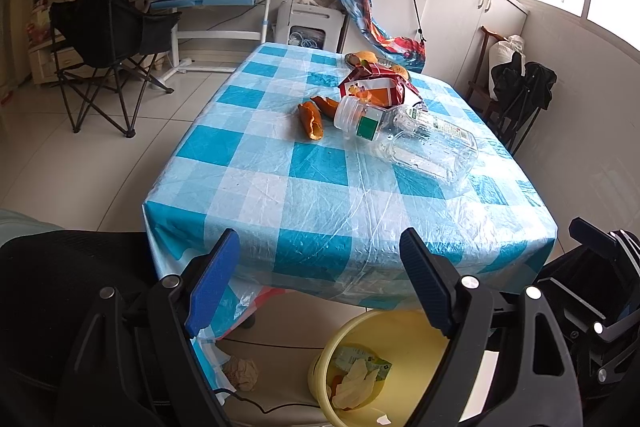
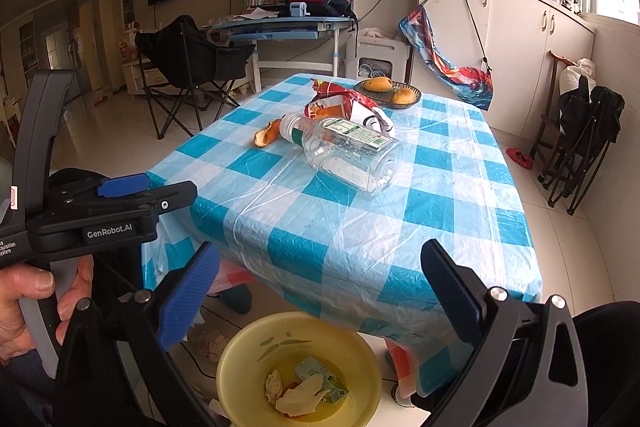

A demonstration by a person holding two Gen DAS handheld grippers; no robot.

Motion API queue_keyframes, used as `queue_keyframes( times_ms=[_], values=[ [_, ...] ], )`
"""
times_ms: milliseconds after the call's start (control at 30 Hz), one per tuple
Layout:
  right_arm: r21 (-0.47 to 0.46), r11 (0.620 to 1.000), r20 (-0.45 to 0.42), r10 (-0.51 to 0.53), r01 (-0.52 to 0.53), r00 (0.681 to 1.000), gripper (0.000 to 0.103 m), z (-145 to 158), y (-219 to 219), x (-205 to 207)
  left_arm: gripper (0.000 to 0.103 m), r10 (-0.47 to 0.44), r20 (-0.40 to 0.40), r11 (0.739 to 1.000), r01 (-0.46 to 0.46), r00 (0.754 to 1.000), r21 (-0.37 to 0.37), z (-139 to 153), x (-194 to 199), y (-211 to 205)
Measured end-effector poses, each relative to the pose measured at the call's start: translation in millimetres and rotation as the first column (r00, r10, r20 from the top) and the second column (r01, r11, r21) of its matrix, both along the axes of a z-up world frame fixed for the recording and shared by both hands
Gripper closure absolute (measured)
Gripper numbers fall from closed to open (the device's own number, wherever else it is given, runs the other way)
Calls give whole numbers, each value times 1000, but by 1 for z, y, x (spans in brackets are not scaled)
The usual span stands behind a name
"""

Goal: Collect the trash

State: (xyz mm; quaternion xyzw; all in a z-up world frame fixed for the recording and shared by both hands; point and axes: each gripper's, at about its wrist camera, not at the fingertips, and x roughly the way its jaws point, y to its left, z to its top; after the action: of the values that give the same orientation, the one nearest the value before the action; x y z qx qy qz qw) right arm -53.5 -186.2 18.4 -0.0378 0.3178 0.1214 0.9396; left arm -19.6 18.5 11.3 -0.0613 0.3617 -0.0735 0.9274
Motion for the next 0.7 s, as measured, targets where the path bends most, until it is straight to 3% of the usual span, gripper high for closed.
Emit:
queue_keyframes(
  times_ms=[700],
  values=[
    [-26, 1000, -17, 11, -12, 1000, 6, -5, 4, 1, 24, 8, -1, 1000, -8, 1000, -3, 1, 1, 3]
  ],
)
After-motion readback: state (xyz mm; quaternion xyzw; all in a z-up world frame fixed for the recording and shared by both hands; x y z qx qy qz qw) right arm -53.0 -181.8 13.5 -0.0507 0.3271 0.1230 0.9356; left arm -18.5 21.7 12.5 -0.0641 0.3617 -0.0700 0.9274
